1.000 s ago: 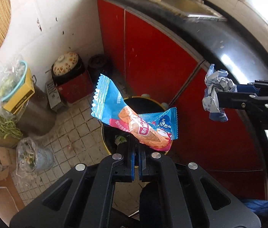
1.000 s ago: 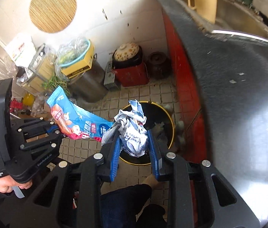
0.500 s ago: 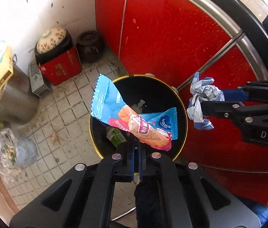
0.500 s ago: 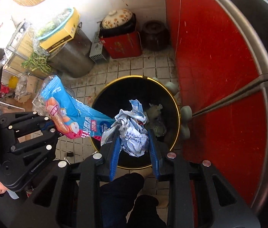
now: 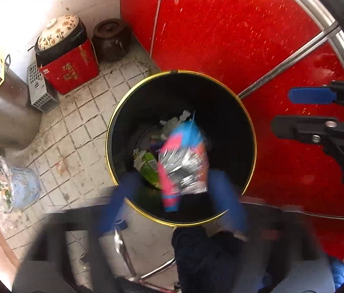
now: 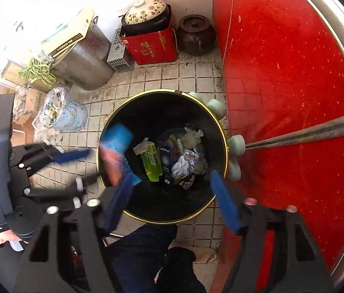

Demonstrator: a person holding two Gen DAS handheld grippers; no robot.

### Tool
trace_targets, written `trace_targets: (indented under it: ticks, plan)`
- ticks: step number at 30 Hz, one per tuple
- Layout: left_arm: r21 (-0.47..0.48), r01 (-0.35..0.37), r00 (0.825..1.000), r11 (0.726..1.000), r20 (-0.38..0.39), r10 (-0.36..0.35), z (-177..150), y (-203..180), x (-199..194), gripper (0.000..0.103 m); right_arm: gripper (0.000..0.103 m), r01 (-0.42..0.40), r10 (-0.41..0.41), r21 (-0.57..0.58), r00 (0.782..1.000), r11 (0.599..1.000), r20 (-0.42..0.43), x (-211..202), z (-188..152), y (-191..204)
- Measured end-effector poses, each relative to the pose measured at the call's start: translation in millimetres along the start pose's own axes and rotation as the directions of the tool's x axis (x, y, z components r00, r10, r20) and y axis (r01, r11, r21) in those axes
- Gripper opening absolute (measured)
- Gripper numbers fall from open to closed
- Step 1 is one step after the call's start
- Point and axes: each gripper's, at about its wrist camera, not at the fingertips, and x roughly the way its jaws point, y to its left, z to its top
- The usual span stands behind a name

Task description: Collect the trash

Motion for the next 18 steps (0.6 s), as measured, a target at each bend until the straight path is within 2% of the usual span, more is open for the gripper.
trace_targets:
  ticks: [1, 5, 9, 12, 14, 18]
  plan:
    - [0.002, 0.000, 1.000, 1.000, 0.015, 0.000, -1, -1, -3, 0.084, 0.067, -0.003, 0.003, 0.000, 1.000, 1.000, -0.002, -1, 0, 0]
    - [0.007, 0.007, 1.000, 1.000, -0.003, -0.007, -2, -1, -7, 0.084, 0.067, -0.002, 0.003, -0.019, 1.000, 1.000, 0.017, -15, 0, 4]
    - [0.031, -0.006, 1.000, 0.999, -0.001, 0.006, -2, -7, -26, 0.084, 0.067, -0.005, 0.007, -0.032, 0.998, 0.999, 0.055, -44, -1, 8]
    - [0.043, -0.021, 1.000, 0.999, 0.024, 0.020, 0, -13, -57, 0.090, 0.067, -0.030, 0.035, -0.044, 0.993, 0.999, 0.110, -93, -9, 16]
    - [0.055, -0.040, 0.998, 0.998, 0.056, 0.037, 4, -21, -86, 0.094, 0.077, -0.040, 0.048, -0.051, 0.985, 0.998, 0.163, -131, -18, 20]
    - [0.130, -0.067, 0.986, 0.989, 0.160, 0.046, 16, -59, -154, 0.096, 0.087, -0.040, 0.045, -0.021, 0.949, 0.999, 0.313, -230, -56, 15]
